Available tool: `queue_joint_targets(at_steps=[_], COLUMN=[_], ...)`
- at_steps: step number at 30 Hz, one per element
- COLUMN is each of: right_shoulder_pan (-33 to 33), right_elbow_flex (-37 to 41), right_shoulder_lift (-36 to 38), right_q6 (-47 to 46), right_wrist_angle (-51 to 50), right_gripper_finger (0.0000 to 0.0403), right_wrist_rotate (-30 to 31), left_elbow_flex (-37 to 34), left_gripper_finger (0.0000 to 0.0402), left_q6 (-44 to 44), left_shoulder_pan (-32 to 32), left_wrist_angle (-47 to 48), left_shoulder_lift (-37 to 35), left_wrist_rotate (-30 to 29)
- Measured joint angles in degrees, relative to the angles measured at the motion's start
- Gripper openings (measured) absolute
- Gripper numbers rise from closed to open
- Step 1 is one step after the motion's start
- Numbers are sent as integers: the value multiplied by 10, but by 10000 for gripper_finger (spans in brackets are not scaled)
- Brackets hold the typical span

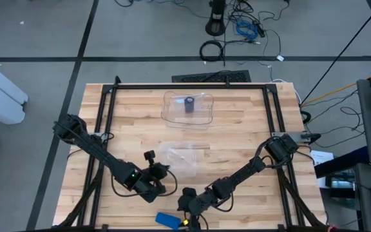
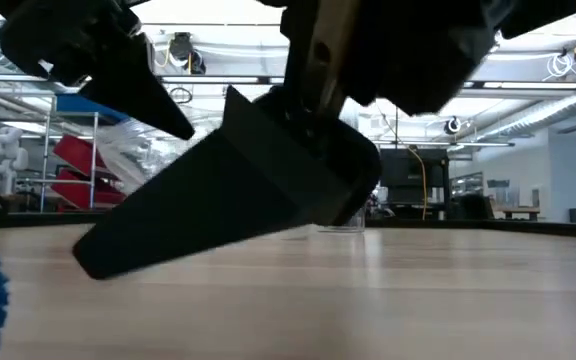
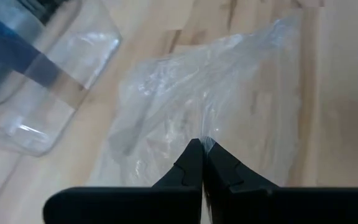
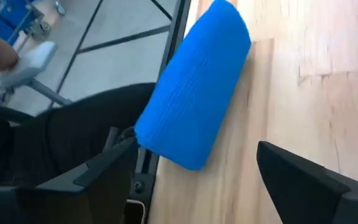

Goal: Roll bandage
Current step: Put the rolled blue bandage into the transparent zip bag

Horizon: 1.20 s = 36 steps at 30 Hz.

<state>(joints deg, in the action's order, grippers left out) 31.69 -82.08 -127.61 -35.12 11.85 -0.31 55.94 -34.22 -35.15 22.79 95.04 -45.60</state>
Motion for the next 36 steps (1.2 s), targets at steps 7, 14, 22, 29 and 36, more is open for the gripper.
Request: queue_joint_targets(at_steps=[7,14,22,29,36], right_shoulder_pan=[0,3,-10,-23,-29], right_elbow_flex=[-12,-42,-85,-134,-134], right_shoulder_lift=[5,6,-47,-75,-71], right_q6=[44,99,101,88,83], right_wrist_angle=[14,49,77,16,-47], right_gripper_finger=[292,189,46,9,1], right_wrist_rotate=[-25,-118,-182,-173,-138], left_elbow_flex=[0,0,0,0,0], left_gripper_finger=[0,0,0,0,0], left_q6=[0,0,0,0,1], left_shoulder_pan=[-7,-6,-6,-6,-6], left_wrist_angle=[6,6,5,5,7], left_shoulder_lift=[-4,-4,-4,-4,-4], left_wrist_rotate=[21,21,24,34,37])
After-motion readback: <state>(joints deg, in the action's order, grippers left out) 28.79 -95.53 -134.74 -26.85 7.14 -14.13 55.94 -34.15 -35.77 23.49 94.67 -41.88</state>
